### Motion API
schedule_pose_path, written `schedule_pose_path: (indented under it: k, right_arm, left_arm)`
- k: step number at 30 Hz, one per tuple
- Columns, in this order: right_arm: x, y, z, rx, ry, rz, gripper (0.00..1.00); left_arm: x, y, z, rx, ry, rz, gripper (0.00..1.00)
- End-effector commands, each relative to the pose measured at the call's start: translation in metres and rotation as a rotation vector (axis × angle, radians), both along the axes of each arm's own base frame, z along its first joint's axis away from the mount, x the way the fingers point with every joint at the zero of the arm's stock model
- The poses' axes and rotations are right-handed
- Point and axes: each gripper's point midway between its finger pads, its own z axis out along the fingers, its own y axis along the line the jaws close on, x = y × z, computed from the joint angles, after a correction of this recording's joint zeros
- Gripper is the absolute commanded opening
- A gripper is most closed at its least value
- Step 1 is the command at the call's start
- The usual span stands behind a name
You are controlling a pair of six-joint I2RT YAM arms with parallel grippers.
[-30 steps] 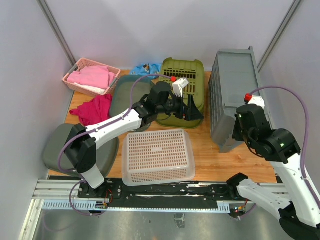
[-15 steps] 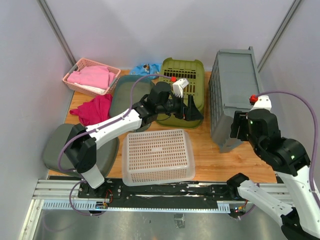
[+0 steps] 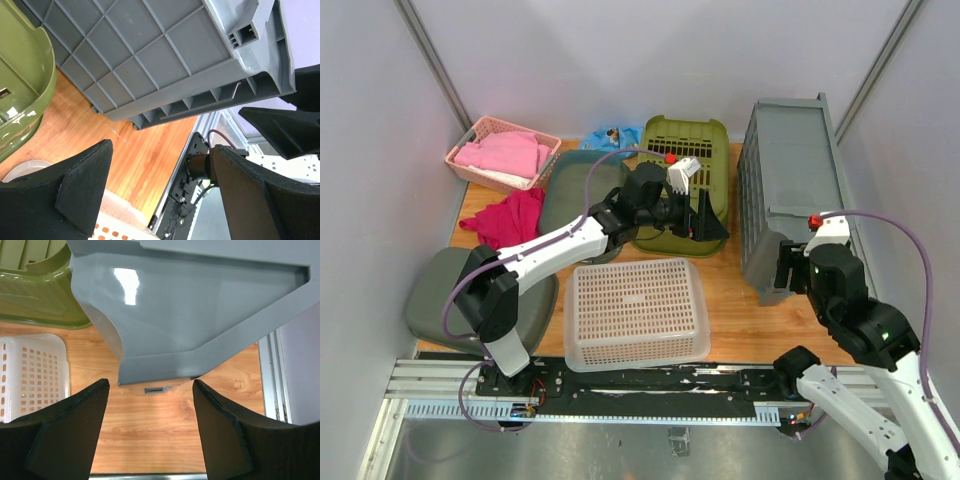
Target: Turn the large container upside down
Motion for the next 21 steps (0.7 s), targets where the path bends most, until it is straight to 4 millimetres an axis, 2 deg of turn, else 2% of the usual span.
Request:
schedule_pose_path:
  k: [1,10,15,21]
  right_arm:
    - [0.009,-0.002,0.007,0.014,-0.146,0.007,0.7]
    - [0.019,0.008,-0.011,0.038,-0.268,0.056,0.69]
    - [0.02,0.009,-0.003,0.052,-0.338,0.076,0.69]
    - [0.023,0.013,-0.009,0.08,-0.321,0.066,0.65]
  left_arm:
    - [-0.002,-0.008,0.015,-0.025,-0.036,-0.027,0.86]
    - [-0.001,-0.009,0.013,-0.02,-0.031,-0.031,0.86]
    - [-0.002,-0.011,0.012,-0.022,-0.028,-0.039,0.86]
    - [-0.003,-0.009,0.012,-0.021,-0.032,-0.042,0.86]
